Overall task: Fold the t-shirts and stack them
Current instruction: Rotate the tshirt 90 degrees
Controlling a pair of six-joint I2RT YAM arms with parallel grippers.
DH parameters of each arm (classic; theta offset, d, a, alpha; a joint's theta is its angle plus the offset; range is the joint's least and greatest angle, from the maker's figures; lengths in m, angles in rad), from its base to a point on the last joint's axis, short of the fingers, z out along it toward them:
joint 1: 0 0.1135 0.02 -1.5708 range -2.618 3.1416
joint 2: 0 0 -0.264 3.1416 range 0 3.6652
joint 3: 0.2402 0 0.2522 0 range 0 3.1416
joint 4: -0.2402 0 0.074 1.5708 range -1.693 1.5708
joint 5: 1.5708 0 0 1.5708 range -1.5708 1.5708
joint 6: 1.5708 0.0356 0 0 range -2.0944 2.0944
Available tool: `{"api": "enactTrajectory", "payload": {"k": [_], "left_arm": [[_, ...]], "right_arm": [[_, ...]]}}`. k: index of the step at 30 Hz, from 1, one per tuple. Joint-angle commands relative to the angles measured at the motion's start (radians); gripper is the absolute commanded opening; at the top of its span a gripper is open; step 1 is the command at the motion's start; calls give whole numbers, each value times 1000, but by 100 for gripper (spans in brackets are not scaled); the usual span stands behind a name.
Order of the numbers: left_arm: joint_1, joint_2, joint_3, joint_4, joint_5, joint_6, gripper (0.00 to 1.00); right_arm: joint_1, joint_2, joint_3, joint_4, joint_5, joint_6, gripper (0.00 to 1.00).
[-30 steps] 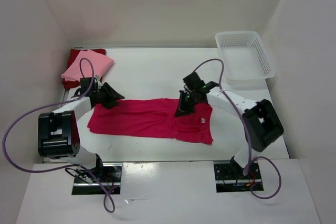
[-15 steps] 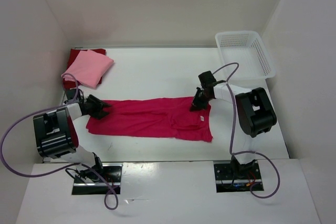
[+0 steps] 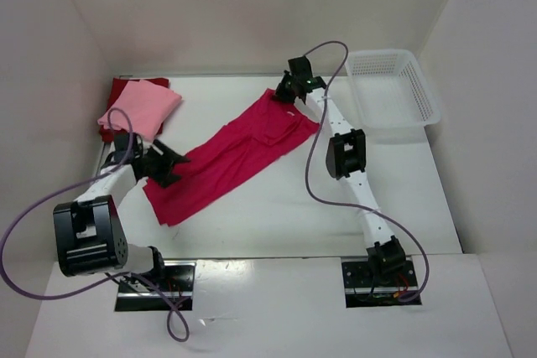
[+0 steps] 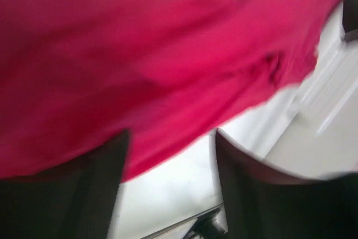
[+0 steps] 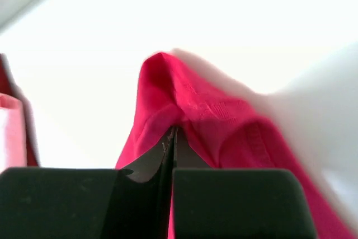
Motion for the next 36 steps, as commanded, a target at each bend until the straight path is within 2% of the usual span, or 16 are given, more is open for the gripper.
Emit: {"api": "enactTrajectory", "payload": {"k": [1,2,3,6,8,9,10,11,12,13,15,18,23,29,34,36], "left_arm": [[-150,-14,152,-46,-36,45,75],[-203,-14,182,-58,-54,60,84],[-225,-23,208,-58,-74,69,100],[-236,-23,225,-15,-74,82,100],[-236,-14,199,28,-16,71,100],[-236,-14,199,75,4,71,94],[-236,-14,190,86,15,71,84],[-245,-14,190,86,15,71,70],[-245,-24,190,86,15,86,45],[-245,-24,190,86,15,97,36],[-245,-47,190,63,4,126,25],[-265,-76,180,45,-22,155,23],[-303,-100,167,36,-22,177,24],[-369,-118,167,17,-13,198,31],[-388,-150,139,17,5,198,35],[-415,-150,139,8,5,198,35]], "right_arm": [[14,47,281,-136,-39,2,1],[14,-80,108,-98,-30,2,1],[26,-134,58,-58,-15,-39,1],[46,-295,19,-138,19,-116,10],[46,-457,-101,-159,28,-183,25],[46,-533,-205,-85,19,-202,31],[46,-616,-474,-23,10,-214,38],[46,-765,-605,38,10,-214,38],[32,-823,-818,116,10,-214,34],[20,-868,-907,132,10,-214,17],[-17,-949,-1125,160,19,-214,3],[-26,-994,-1305,160,33,-237,0],[-35,-976,-1375,224,43,-248,0],[-35,-816,-1299,248,52,-248,0],[-35,-617,-1135,248,63,-239,0],[-35,-542,-965,193,62,-239,2]]}}
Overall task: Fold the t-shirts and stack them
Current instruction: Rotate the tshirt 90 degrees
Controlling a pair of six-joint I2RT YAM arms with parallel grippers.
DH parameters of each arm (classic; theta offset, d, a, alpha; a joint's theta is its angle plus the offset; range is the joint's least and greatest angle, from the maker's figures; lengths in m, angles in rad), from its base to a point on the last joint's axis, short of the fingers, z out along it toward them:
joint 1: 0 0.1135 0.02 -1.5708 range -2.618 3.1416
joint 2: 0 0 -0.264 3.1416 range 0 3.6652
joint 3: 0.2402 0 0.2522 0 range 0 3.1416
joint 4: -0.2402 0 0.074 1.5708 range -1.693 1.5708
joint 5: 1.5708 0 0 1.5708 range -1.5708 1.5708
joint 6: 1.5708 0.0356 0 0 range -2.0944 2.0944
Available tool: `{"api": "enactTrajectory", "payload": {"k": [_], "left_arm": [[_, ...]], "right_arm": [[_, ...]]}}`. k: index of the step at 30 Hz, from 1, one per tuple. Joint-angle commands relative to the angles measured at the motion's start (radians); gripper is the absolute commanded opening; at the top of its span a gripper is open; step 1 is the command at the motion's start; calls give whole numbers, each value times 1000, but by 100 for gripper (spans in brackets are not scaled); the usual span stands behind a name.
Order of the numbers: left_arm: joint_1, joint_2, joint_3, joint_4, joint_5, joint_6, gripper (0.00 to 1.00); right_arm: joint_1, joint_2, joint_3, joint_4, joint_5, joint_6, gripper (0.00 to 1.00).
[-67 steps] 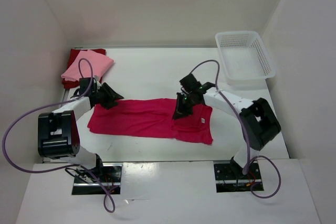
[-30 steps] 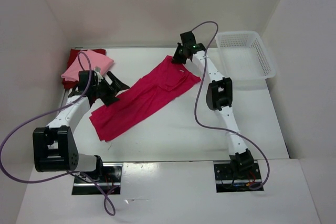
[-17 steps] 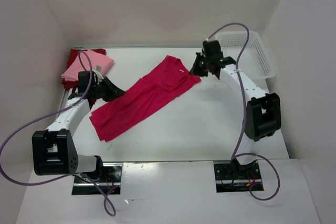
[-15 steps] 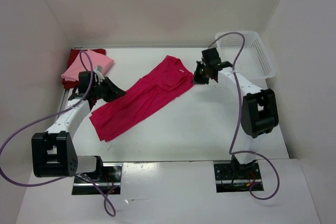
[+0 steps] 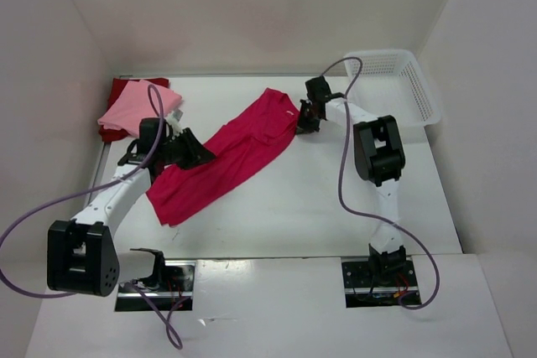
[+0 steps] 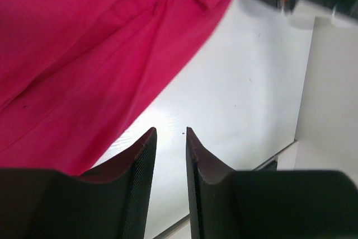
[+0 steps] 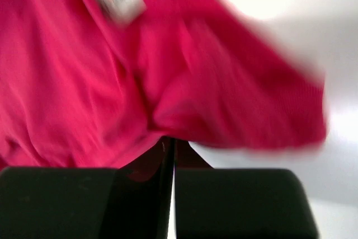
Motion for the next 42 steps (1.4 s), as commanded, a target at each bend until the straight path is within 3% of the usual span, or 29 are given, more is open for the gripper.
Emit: {"api": "enactTrajectory", "payload": {"k": [1,4,6,7,8,11,12,14,15,18,19,21,25,29,31,34,37,38,42], "left_arm": [[-57,-18,-6,3,23,10,35],[-123,4,-6,-7,13,1,37],[-179,56,17,-20,-9,-8,38],[-201,71,17,-20,-10,-17,38],[-221,88,17,-20,-10,-17,38],[-276,128,26,-7,-19,-37,39],[-276,128,26,-7,-48,-48,39],[-244,96,26,-7,-83,-57,39],[-218,65,26,-7,-92,-57,40],[-85,27,26,-20,-92,-57,42],[-51,27,26,-29,-92,-57,44],[39,27,26,-39,-82,-57,46],[135,37,46,-50,-53,-47,50],[155,56,46,-50,-53,-37,51],[155,56,46,-50,-53,-37,51],[155,45,37,-50,-53,-28,51],[155,45,37,-61,-53,2,51],[155,45,37,-61,-53,19,51],[124,56,28,-79,-53,42,51]], "right_arm": [[4,175,277,-15,24,-12,4],[4,281,549,-96,24,-1,12],[4,299,692,-206,24,-1,24],[4,279,693,-207,24,-1,30],[16,245,682,-216,36,-12,43],[39,23,413,-86,39,-3,55],[48,-37,228,-43,5,24,57],[94,-177,66,20,-27,58,55],[116,-207,-73,70,-57,98,46],[258,-269,-266,184,-183,208,21],[306,-278,-287,210,-205,233,21],[425,-245,-297,282,-237,279,25],[536,-114,-234,345,-277,361,58],[579,7,-131,346,-268,397,61],[579,64,-88,321,-237,397,53],[579,85,-97,301,-196,397,17],[529,-8,-183,289,-171,373,0],[512,-8,-215,289,-161,359,0],[397,-285,-454,205,-104,272,0]]}}
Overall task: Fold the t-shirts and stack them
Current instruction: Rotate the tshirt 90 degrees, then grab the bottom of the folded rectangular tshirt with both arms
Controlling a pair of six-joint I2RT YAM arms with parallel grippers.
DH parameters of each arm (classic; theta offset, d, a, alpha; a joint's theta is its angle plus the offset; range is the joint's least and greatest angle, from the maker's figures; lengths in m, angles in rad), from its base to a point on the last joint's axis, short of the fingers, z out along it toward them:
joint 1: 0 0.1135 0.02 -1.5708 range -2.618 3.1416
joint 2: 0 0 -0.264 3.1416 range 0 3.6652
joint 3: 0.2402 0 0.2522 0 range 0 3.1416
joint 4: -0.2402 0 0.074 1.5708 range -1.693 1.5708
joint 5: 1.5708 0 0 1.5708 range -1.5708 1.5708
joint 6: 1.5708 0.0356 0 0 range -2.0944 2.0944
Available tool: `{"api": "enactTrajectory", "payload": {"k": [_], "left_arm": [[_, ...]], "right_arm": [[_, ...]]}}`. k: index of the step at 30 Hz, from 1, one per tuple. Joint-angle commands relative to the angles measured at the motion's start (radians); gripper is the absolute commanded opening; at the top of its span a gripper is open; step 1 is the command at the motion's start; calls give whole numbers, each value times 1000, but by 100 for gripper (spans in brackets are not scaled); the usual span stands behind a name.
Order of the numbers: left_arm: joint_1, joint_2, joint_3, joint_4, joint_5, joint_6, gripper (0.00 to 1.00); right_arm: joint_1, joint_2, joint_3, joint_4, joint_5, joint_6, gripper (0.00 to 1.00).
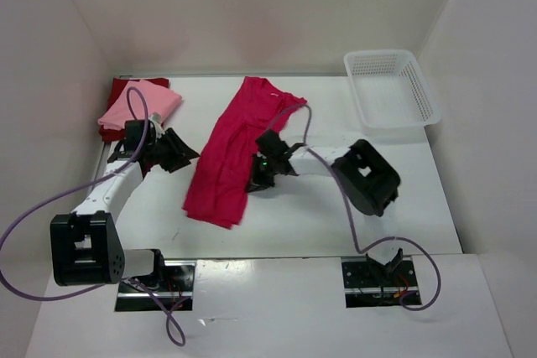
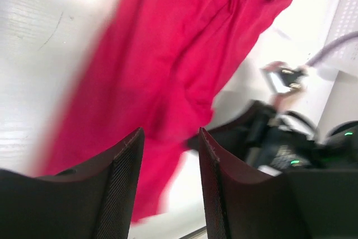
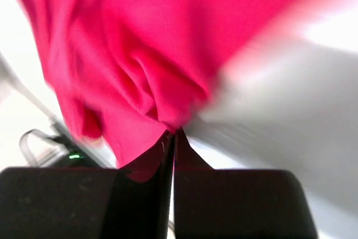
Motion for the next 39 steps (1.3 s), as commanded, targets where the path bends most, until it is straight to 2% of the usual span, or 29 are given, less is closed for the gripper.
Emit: {"api": "enactTrajectory", "payload": {"k": [1,3,5,6,7,8,10,15,18,23,30,32,37,39], "left_arm": [[-33,17,10,-11,16,58,51],[-82,46,9,-11,16,58,51],[-122,66,9,-11,16,58,53],[-162,75,0,-35,16,58,54],[-180,87,0,-48,16,58,54],[-197,87,-19,-62,16,58,56],[-222,87,-46,-102,16,58,56],[-341,70,-83,-171,43,44,58],[-421,90,-112,-185,60,35,58],[-449,147,-136,-108,105,1,64],[-507,264,-145,-27,149,-9,65],[-507,264,-145,-17,140,-9,62],[-541,309,-124,36,128,-34,47],[-552,334,-109,36,137,-34,30]], "right_arm": [[-116,-223,-168,-134,117,-120,0],[-171,-336,-260,-200,117,-150,0],[-200,-404,-343,-215,117,-161,8],[-200,-465,-365,-215,117,-161,16],[-200,-488,-398,-224,117,-138,39],[-200,-507,-412,-225,86,-127,49],[-200,-567,-470,-234,75,-67,59],[-213,-806,-661,-269,144,86,59],[-213,-895,-785,-211,80,157,59],[-213,-895,-834,-134,45,168,58],[-213,-746,-785,-25,14,131,55],[-213,-734,-761,-25,26,108,53],[-213,-677,-736,-16,39,87,38],[-213,-645,-736,-16,28,76,27]]}}
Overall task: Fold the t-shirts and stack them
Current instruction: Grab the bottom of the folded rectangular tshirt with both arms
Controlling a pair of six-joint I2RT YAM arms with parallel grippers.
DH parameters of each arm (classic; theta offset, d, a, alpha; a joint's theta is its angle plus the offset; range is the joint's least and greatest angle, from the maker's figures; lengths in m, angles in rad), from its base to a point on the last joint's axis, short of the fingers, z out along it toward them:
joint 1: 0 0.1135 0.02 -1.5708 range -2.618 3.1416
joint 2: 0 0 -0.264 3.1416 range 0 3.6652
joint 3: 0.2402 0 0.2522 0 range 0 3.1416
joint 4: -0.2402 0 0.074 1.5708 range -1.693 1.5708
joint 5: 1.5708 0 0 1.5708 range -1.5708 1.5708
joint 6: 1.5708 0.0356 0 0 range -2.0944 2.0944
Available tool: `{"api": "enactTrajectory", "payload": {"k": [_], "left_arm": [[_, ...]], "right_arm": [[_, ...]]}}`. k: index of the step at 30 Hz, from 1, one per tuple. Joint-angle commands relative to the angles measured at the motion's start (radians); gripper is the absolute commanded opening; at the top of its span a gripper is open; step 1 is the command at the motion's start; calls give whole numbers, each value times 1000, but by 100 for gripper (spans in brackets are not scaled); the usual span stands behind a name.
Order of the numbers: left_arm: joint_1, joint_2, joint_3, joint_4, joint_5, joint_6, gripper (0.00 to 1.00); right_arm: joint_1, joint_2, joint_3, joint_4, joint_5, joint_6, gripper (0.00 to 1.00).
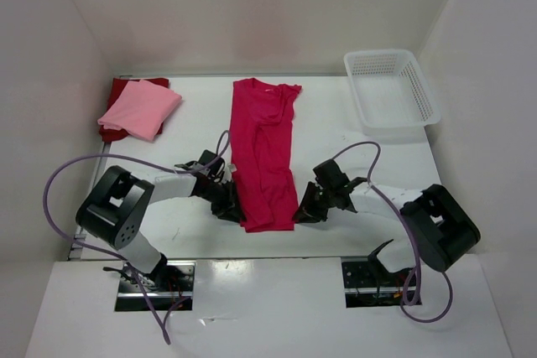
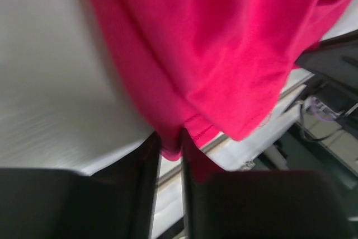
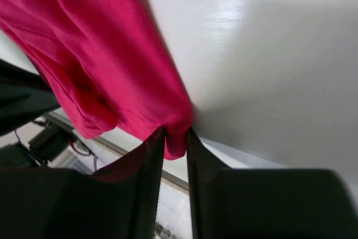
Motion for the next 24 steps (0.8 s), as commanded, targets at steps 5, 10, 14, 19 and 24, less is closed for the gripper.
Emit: {"api": "enactTrajectory", "payload": {"k": [5,10,14,19,24], "left_arm": [[-20,-37,-6,-9,-46,16,10],[-20,-219,-92,-120,-8,3,1],[-20,-363,-104,-270,7,-7,0],[-10,-385,-112,-329,43,4,0],[55,-316,99,-324,1,30,0]], "right_arm": [[45,15,45,-32,7,-22,5],[197,-170,-40,-115,-53,95,3],[209,-354,-107,-219,-110,182,2],[209,-436,-71,-273,-134,181,2],[30,-295,118,-356,-92,-60,1]]}}
